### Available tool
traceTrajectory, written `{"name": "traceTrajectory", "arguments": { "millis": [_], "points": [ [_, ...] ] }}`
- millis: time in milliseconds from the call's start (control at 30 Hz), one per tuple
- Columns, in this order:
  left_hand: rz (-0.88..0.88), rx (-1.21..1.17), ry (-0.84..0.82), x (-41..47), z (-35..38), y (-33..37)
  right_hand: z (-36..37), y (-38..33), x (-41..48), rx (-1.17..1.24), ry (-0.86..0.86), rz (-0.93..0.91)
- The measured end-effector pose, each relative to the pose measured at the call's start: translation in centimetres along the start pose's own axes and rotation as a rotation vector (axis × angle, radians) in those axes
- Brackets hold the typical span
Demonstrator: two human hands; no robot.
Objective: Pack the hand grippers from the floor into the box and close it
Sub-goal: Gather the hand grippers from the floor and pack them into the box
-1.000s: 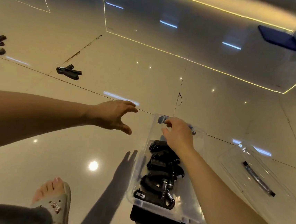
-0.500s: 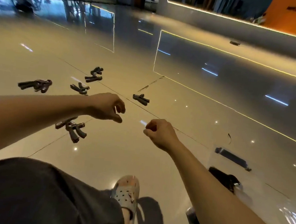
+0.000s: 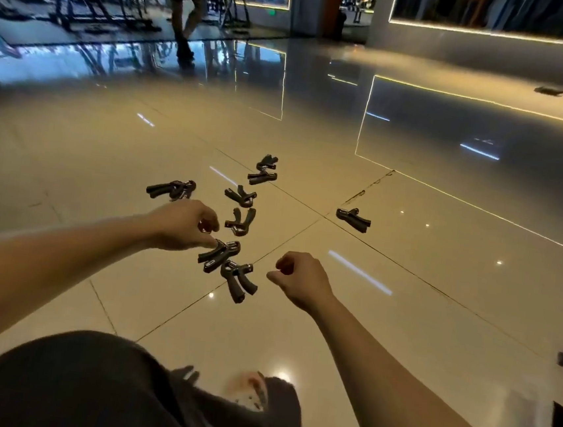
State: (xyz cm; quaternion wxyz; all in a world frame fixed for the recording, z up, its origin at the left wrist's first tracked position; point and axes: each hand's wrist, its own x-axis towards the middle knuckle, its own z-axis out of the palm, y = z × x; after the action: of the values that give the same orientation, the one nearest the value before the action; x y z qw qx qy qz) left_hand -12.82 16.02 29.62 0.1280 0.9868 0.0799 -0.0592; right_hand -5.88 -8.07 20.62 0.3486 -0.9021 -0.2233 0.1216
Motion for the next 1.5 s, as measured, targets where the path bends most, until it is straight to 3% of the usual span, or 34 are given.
{"name": "traceTrajectory", "arguments": {
  "millis": [167, 367, 767, 1000, 1233, 1367, 1500],
  "points": [
    [-0.140, -0.109, 0.062, 2.8, 7.1, -7.1, 6.4, 1.0, 6.2, -0.065, -0.037, 0.038],
    [-0.272, -0.142, -0.015, 8.5, 14.5, -13.9, 14.5, 3.5, 12.4, -0.169, -0.119, 0.085],
    [-0.345, -0.177, 0.043, 22.2, 23.7, -17.8, 23.4, 8.4, 20.6, -0.450, -0.210, 0.027],
    [-0.314, -0.102, 0.031, 23.8, 27.3, -19.5, 22.8, 11.2, 20.8, -0.542, -0.197, -0.006],
    [-0.488, -0.081, 0.007, 23.4, 28.5, -17.8, 21.9, 13.0, 20.7, -0.603, -0.139, 0.021],
    [-0.559, -0.209, 0.024, 22.4, 28.8, -17.5, 21.7, 13.2, 20.2, -0.573, -0.140, 0.042],
    [-0.509, -0.359, -0.004, 20.5, 28.1, -17.2, 20.5, 13.3, 18.7, -0.514, -0.171, 0.088]
  ]
}}
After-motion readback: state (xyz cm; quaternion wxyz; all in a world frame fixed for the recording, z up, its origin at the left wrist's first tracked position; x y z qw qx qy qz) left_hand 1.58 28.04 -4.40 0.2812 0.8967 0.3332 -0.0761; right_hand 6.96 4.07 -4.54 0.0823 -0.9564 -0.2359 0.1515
